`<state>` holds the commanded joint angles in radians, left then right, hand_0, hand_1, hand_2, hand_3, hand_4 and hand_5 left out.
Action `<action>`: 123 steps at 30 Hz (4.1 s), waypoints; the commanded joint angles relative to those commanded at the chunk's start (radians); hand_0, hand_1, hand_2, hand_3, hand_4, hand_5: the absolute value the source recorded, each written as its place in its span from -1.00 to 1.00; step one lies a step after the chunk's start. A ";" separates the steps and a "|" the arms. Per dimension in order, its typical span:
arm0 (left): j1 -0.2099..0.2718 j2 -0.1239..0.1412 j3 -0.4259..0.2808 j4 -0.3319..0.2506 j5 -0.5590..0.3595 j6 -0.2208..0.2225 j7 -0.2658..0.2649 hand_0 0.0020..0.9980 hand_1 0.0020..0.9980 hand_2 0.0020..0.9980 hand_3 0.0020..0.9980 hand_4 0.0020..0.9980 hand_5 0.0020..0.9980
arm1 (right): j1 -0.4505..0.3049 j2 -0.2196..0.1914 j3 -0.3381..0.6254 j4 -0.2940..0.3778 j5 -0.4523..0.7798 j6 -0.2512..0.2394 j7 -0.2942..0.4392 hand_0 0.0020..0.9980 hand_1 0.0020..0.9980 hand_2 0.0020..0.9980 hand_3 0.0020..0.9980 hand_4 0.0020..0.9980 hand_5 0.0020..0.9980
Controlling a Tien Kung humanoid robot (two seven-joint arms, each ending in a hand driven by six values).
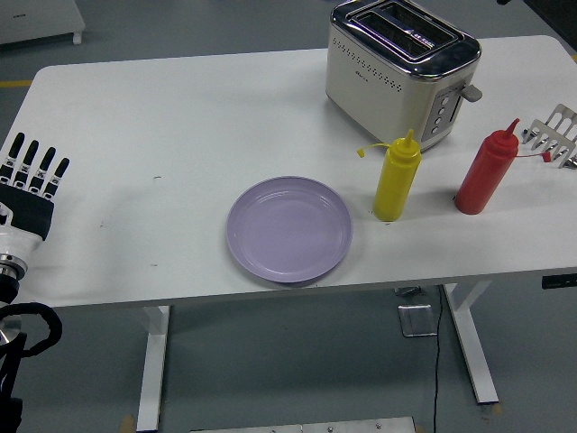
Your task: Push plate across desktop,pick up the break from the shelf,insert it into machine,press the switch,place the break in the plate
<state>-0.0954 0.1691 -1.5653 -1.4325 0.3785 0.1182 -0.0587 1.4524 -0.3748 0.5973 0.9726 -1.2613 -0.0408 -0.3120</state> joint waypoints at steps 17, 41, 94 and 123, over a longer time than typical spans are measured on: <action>-0.003 -0.003 -0.011 -0.001 0.002 -0.001 -0.001 0.64 0.75 0.89 0.65 0.22 1.00 | -0.044 -0.029 -0.285 0.407 0.150 0.272 -0.006 -0.44 -0.31 -0.16 0.02 -0.42 -0.93; -0.008 -0.010 -0.011 0.002 0.005 0.000 0.000 0.65 0.75 0.90 0.67 0.21 1.00 | -0.088 0.053 -0.473 0.351 0.145 0.237 0.028 -0.44 -0.31 -0.16 0.01 -0.45 -0.92; -0.012 -0.021 -0.021 0.004 0.011 0.002 0.000 0.65 0.75 0.90 0.62 0.20 1.00 | -0.137 0.105 -0.479 0.201 0.081 0.124 0.076 0.27 0.46 0.56 0.68 0.39 -0.35; -0.001 -0.017 -0.010 0.006 0.010 0.001 -0.001 0.63 0.74 0.89 0.61 0.21 1.00 | -0.144 0.041 -0.232 0.245 0.024 0.019 0.085 0.27 0.45 0.59 0.68 0.43 -0.27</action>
<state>-0.0962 0.1518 -1.5758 -1.4262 0.3885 0.1196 -0.0593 1.3083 -0.3337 0.3654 1.2176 -1.2375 -0.0217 -0.2271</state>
